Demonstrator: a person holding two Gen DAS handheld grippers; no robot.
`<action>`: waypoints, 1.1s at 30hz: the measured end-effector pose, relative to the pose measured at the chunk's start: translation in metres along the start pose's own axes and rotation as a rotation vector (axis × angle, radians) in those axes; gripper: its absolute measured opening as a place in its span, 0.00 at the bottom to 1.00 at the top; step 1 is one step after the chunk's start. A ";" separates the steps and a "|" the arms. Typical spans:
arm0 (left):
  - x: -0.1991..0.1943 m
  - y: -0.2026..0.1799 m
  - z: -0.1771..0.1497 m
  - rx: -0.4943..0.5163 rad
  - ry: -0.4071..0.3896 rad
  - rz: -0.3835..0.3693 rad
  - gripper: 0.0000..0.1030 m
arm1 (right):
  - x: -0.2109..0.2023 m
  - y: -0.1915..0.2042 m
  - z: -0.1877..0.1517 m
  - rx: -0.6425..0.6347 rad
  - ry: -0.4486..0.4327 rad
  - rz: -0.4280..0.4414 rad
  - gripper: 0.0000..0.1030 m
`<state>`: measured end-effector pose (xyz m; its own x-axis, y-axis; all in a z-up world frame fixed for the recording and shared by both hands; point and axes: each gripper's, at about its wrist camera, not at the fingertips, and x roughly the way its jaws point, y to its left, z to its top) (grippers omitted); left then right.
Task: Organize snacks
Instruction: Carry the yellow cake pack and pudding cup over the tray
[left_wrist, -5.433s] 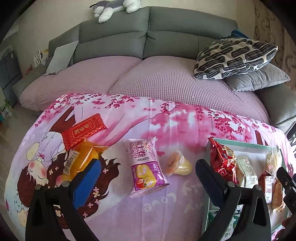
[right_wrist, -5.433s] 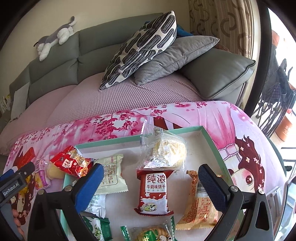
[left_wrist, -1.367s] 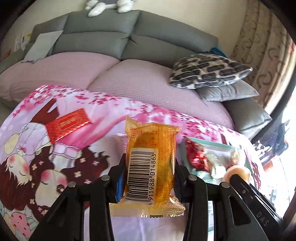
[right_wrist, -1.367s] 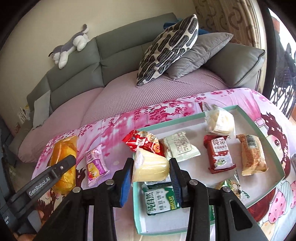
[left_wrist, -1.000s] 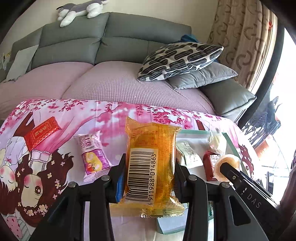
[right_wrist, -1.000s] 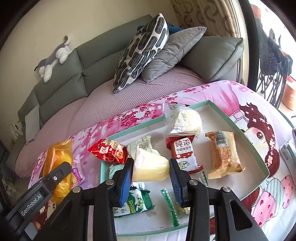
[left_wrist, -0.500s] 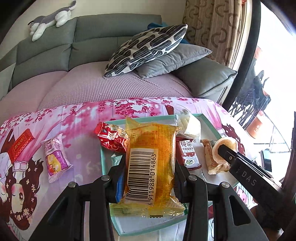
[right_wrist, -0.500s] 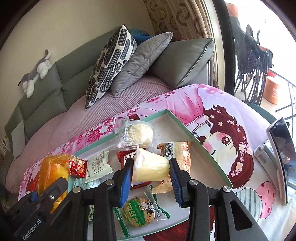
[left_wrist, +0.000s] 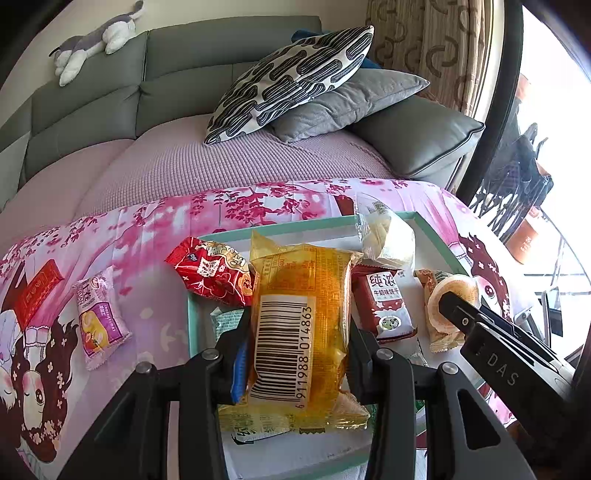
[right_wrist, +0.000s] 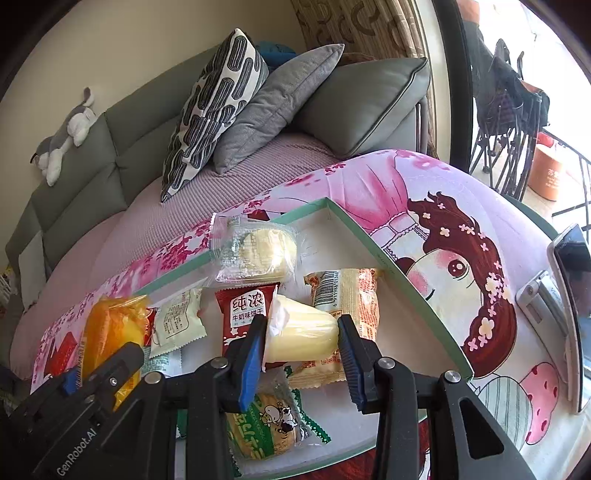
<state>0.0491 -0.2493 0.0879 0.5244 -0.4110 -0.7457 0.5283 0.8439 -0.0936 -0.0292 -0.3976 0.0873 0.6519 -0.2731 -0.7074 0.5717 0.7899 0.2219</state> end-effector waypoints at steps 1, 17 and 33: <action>0.001 0.000 0.000 0.002 0.003 0.002 0.43 | 0.000 0.001 0.000 -0.002 0.000 0.001 0.40; 0.014 -0.005 -0.005 0.022 0.036 0.008 0.43 | 0.004 0.006 -0.002 -0.028 0.012 -0.012 0.40; 0.010 0.003 -0.003 -0.018 0.041 0.006 0.58 | 0.007 0.013 -0.004 -0.068 0.022 -0.035 0.41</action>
<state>0.0545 -0.2498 0.0779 0.4997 -0.3919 -0.7725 0.5131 0.8524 -0.1005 -0.0197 -0.3869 0.0823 0.6206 -0.2894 -0.7288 0.5583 0.8157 0.1514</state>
